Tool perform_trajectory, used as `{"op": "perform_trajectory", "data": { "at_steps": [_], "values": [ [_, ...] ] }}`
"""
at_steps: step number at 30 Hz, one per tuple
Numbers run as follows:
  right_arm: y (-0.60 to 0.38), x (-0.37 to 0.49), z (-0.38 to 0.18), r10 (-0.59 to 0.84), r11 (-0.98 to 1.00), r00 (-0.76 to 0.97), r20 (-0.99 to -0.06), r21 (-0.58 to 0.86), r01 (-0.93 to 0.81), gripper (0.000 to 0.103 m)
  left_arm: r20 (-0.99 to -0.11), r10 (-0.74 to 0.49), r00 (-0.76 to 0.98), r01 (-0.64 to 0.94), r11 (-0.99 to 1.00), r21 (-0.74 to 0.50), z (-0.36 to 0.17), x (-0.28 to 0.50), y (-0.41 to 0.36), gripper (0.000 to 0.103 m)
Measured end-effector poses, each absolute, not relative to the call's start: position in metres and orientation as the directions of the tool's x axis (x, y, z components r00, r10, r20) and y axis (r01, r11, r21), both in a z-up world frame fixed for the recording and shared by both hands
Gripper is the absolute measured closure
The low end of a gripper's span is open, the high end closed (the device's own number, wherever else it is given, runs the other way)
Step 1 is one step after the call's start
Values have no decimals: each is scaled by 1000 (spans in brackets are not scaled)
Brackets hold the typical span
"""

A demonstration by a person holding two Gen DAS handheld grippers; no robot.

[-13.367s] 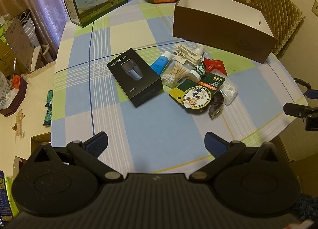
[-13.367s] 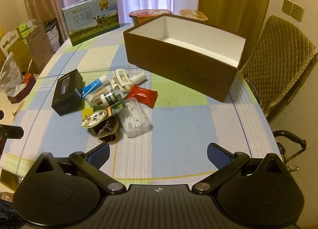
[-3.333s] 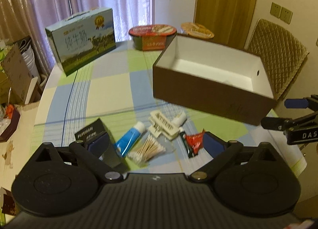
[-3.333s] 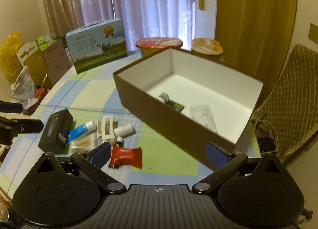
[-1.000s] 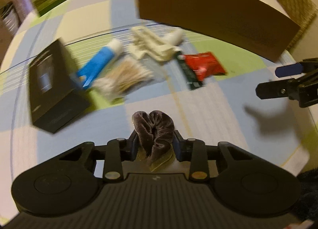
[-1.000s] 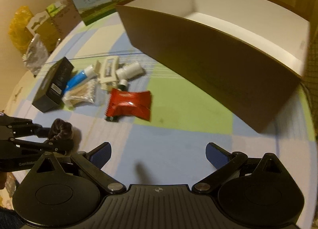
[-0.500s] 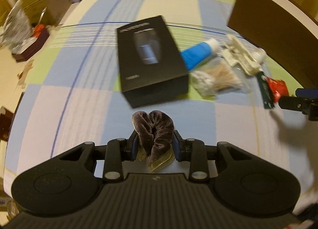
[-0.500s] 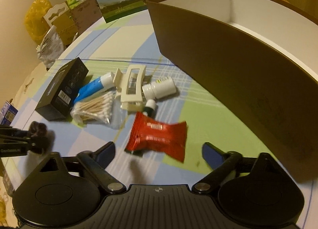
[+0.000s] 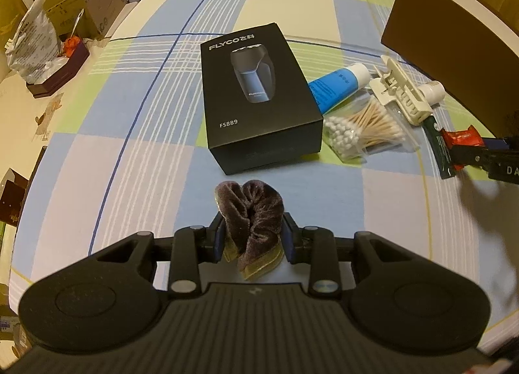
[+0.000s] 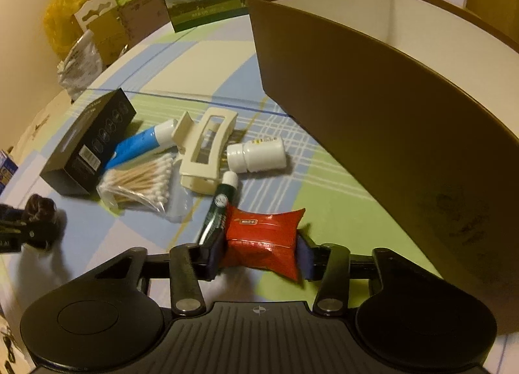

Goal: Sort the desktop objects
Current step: 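Grasp the red candy packet with the right gripper, then carry the scrunchie and red packet with both grippers over the brown box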

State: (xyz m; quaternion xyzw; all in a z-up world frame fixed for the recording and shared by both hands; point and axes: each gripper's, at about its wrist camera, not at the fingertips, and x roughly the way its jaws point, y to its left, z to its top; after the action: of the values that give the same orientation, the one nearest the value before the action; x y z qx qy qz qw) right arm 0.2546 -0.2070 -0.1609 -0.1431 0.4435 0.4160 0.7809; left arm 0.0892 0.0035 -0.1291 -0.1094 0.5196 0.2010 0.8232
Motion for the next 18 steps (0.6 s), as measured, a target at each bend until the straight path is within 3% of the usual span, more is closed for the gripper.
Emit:
{"op": "perform_trajectory", "data": {
  "at_steps": [18],
  "values": [
    [-241,229,-127,529,593,261,-807,132,-794,64,-891,146,429,-339,941,-9,-118,94,-30,75]
  ]
}}
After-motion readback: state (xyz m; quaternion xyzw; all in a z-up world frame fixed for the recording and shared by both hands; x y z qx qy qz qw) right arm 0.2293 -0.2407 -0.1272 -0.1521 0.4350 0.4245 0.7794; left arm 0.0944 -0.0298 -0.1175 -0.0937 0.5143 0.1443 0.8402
